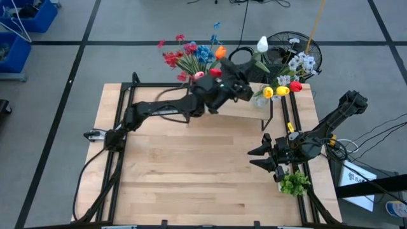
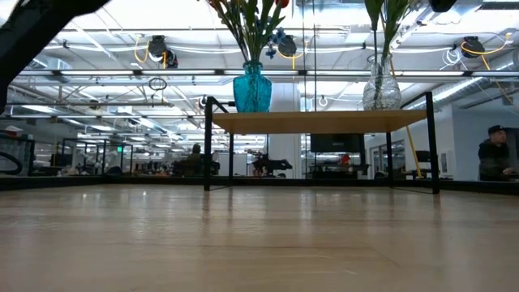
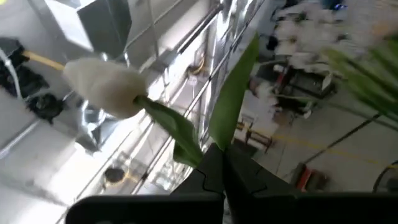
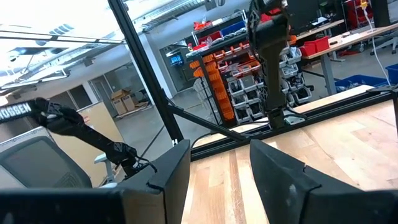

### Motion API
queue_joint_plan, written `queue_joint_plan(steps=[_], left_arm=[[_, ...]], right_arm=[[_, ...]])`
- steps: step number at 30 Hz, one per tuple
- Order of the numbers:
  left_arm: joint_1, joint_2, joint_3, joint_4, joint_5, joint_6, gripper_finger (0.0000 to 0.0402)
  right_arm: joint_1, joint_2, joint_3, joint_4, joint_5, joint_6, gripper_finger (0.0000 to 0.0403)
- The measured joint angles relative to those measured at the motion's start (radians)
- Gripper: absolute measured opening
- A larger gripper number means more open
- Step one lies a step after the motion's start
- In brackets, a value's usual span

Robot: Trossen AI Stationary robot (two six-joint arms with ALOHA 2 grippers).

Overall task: Pick and place flowers into a vace then onto a shelf
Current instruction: Put the white tulip into the transparent vase

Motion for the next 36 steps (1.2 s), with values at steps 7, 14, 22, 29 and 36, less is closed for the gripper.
queue_joint_plan(steps=[7, 14, 22, 29, 36], left_arm=[[-0.14, -0.176, 0.004, -0.052, -0.088, -0.119, 0.0], [-0.325, -0.33, 0.002, -0.45, -0.384, -0.248, 0.0], [-0.397, -0.339, 0.002, -0.613, -0.722, -0.392, 0.0], [-0.457, -0.322, 0.001, -0.79, -0.347, -0.731, 0.0], [-0.505, -0.276, 0.002, -0.957, 0.072, -0.901, 0.0]], right_arm=[[0.0, 0.0, 0.0, 0.0, -0.002, 0.0, 0.016], [0.0, 0.0, 0.0, -0.001, -0.002, 0.0, 0.016], [0.0, 0.0, 0.0, 0.01, -0.002, -0.006, 0.016], [-0.092, 0.0, 0.0, 0.325, 0.054, -0.203, 0.016], [-0.229, 0.006, 0.0, 0.449, -0.148, -0.093, 0.016]])
